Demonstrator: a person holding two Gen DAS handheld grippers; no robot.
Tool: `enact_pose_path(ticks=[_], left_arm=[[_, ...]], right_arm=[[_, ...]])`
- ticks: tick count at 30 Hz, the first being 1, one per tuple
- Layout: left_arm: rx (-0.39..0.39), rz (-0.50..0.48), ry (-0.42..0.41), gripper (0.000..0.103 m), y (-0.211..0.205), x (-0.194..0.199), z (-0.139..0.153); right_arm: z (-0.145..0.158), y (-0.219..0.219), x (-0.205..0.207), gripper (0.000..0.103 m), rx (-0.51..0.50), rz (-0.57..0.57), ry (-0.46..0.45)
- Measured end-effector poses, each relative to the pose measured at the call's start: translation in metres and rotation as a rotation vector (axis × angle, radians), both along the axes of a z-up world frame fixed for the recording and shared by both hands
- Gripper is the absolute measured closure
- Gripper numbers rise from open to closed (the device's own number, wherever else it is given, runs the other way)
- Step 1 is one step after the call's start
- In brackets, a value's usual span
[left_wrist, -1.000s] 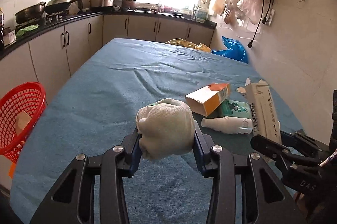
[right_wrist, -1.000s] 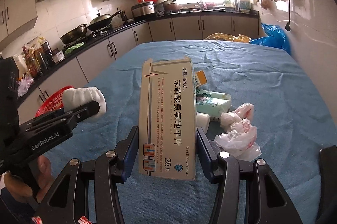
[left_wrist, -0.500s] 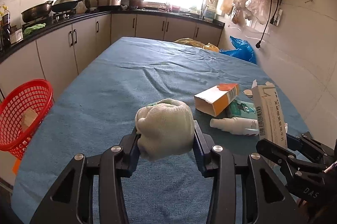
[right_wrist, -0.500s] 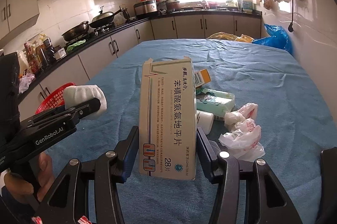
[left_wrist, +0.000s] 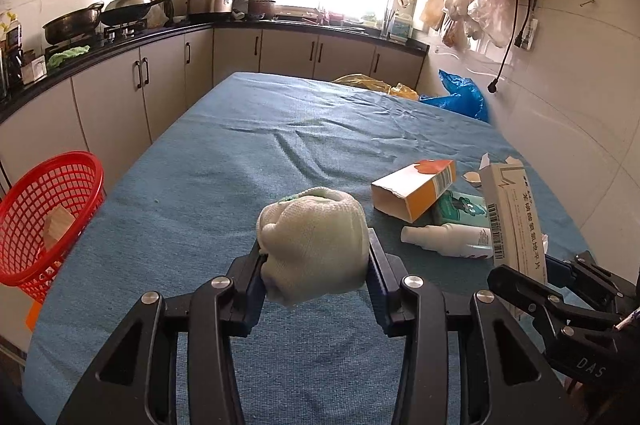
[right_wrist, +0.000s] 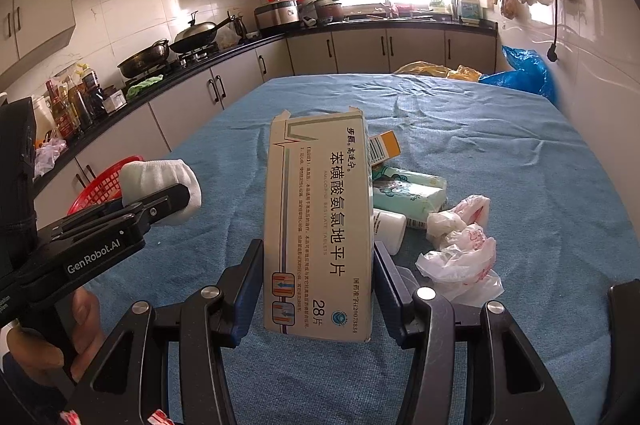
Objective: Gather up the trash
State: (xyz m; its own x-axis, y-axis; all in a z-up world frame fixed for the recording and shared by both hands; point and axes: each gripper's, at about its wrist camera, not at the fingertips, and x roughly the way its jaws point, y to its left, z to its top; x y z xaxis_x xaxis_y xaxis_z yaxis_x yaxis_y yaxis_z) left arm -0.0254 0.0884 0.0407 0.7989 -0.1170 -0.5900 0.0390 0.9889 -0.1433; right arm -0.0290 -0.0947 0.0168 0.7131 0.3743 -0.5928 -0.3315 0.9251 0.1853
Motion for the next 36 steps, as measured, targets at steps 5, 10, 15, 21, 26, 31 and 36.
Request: enact_pose_path(ticks=[5, 10, 15, 21, 26, 31, 36], left_arm=[[-0.002, 0.003, 0.001, 0.062, 0.0018, -0.0004, 0.0007], [-0.002, 0.002, 0.000, 0.062, 0.0021, -0.0006, 0.0010], [-0.002, 0.002, 0.001, 0.062, 0.0023, -0.0003, 0.0006], [-0.006, 0.007, 0.006, 0.062, 0.0074, 0.0007, 0.0009], [-0.007, 0.008, 0.008, 0.062, 0.0086, 0.0009, 0.0011], [-0.007, 0.013, 0.008, 0.062, 0.0071, 0.0016, 0.0000], [-0.007, 0.014, 0.008, 0.062, 0.0070, 0.0017, -0.0014]], right_arm=[[-0.0004, -0.0007, 0.0001, 0.047, 0.000, 0.000, -0.001], [0.0000, 0.0000, -0.0007, 0.047, 0.000, 0.000, -0.003], [0.0001, 0.0001, -0.0008, 0.047, -0.001, 0.000, -0.003], [-0.0003, 0.0000, -0.0008, 0.047, -0.002, 0.000, -0.003], [-0.0003, 0.0003, -0.0010, 0.047, -0.002, 0.000, -0.003], [-0.0003, 0.0007, -0.0013, 0.047, -0.002, -0.001, -0.003], [-0.0006, 0.0005, -0.0011, 0.047, -0.005, -0.003, -0.001]])
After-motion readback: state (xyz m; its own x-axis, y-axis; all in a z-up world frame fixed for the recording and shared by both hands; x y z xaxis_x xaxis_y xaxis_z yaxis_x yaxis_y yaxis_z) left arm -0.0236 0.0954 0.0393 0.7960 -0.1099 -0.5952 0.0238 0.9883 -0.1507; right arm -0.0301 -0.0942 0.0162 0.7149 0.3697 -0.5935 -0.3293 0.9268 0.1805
